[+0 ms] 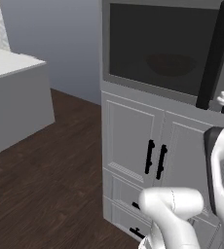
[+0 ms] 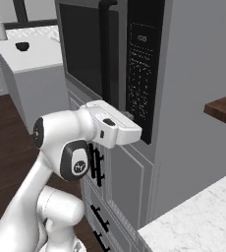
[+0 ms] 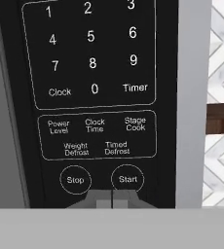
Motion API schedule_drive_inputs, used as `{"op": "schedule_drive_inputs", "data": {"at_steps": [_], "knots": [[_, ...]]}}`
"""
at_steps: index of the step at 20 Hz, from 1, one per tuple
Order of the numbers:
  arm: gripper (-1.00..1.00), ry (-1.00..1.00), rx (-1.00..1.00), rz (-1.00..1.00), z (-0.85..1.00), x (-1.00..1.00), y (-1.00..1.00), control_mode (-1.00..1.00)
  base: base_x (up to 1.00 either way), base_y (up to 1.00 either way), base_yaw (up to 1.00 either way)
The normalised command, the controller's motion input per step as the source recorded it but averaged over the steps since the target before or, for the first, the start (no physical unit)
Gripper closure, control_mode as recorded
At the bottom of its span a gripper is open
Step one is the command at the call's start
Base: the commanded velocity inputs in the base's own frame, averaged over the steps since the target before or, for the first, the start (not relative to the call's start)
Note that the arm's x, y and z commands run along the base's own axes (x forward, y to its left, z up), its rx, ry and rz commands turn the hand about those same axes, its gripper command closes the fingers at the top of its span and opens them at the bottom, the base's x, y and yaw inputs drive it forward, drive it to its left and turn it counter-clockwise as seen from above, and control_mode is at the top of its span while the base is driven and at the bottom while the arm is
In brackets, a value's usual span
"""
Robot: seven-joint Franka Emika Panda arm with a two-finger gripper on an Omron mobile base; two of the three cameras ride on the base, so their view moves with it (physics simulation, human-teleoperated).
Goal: Pick the eggplant from the sink and place it in the bowl. Then pick the bowl and place it in the microwave. Then close the microwave door and press the start button.
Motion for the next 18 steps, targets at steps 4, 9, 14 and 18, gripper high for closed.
{"op": "schedule_drive_inputs", "data": {"at_steps": [4, 9, 14, 18], "knots": [[1.00, 0.00, 0.01, 0.00, -0.06, 0.02, -0.24, -1.00, 0.00, 0.00, 0.00], [1.00, 0.00, 0.02, 0.00, -0.12, 0.18, -0.19, -1.00, 0.00, 0.00, 0.00], [1.00, 0.00, 0.02, 0.00, -0.16, 0.68, -0.23, -1.00, 0.00, 0.00, 0.00], [1.00, 0.03, 0.08, 0.01, -0.22, 1.00, -0.38, -1.00, 0.00, 0.00, 0.00]]}}
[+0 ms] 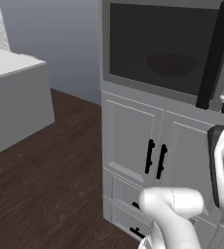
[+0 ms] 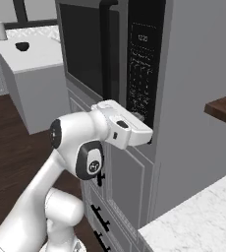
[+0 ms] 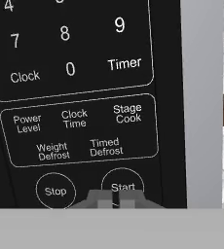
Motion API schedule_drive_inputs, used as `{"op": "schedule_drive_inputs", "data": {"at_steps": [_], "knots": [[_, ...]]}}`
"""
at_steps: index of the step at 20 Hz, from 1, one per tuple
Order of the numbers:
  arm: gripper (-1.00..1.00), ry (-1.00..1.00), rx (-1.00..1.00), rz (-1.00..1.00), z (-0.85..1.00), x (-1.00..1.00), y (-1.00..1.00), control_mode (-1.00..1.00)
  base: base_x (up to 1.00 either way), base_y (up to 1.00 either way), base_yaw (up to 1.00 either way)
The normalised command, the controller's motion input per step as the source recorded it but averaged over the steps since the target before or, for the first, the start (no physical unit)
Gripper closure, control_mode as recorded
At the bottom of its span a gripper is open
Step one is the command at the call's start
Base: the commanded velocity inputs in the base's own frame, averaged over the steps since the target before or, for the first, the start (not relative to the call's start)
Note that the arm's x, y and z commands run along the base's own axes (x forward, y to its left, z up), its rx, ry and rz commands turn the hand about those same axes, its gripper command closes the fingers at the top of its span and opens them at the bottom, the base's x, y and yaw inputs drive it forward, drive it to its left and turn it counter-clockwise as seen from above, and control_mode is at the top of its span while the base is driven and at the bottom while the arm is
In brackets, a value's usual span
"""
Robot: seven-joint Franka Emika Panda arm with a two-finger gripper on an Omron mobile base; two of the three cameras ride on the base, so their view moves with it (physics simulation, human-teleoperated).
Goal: Pick the eggplant from the sink and place it in the bowl. Then pick the bowl and place it in the microwave. Then close the microwave door and press the start button.
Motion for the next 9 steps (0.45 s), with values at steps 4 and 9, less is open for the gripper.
{"op": "schedule_drive_inputs", "data": {"at_steps": [4, 9], "knots": [[1.00, -0.01, 0.06, 0.01, -0.09, 0.07, 0.07, -1.00, 0.00, 0.00, 0.00], [1.00, -0.20, 0.00, 0.00, 0.03, -0.77, 0.17, -1.00, 0.00, 0.00, 0.00]]}}
